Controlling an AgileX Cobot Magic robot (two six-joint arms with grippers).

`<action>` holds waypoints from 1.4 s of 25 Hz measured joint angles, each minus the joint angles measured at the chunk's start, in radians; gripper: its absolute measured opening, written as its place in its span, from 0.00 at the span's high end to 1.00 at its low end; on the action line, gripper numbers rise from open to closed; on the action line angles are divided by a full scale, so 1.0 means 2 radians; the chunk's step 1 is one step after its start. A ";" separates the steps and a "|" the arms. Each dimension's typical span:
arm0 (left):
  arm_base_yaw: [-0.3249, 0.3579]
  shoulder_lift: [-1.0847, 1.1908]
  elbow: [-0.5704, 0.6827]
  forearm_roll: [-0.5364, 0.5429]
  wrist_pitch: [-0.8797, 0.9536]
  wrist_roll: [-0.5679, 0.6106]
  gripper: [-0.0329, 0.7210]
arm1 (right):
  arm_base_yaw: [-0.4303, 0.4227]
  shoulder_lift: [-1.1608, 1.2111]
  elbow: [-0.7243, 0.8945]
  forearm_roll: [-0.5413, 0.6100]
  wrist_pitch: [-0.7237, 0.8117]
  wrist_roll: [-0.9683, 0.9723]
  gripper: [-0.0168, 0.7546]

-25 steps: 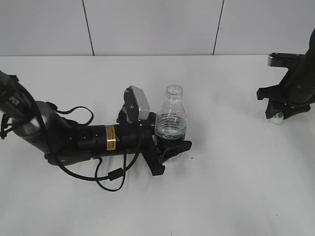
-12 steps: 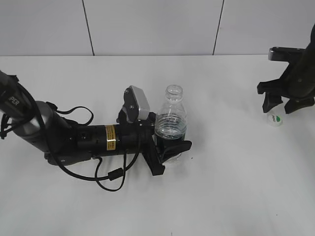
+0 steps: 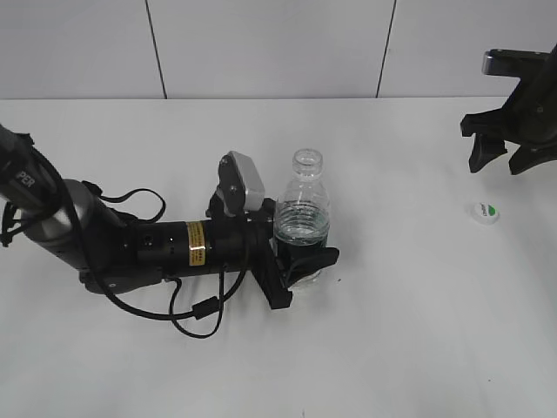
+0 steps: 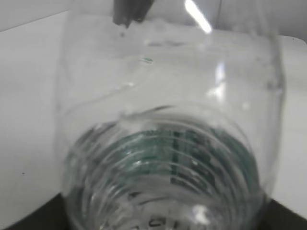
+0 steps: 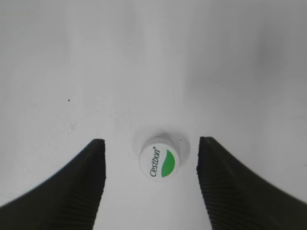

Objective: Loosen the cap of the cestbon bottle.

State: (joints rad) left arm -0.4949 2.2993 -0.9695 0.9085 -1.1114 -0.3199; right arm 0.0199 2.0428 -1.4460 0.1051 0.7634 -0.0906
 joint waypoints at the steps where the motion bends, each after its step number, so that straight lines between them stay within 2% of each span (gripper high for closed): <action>1: -0.001 0.000 0.000 -0.004 0.000 0.000 0.42 | 0.000 0.000 0.000 0.000 0.001 0.000 0.38; 8: -0.001 0.000 0.000 -0.015 0.001 -0.011 0.42 | 0.000 0.000 0.000 0.000 0.003 0.000 0.38; 22: -0.001 -0.001 0.003 -0.022 0.021 -0.014 0.31 | 0.000 0.000 0.000 0.000 0.004 0.000 0.38; 35: -0.001 -0.036 0.030 -0.027 -0.015 -0.014 0.31 | 0.000 0.000 0.000 0.000 0.004 0.000 0.38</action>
State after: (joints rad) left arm -0.4969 2.2269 -0.9096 0.8543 -1.1417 -0.3479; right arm 0.0199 2.0428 -1.4460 0.1051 0.7708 -0.0906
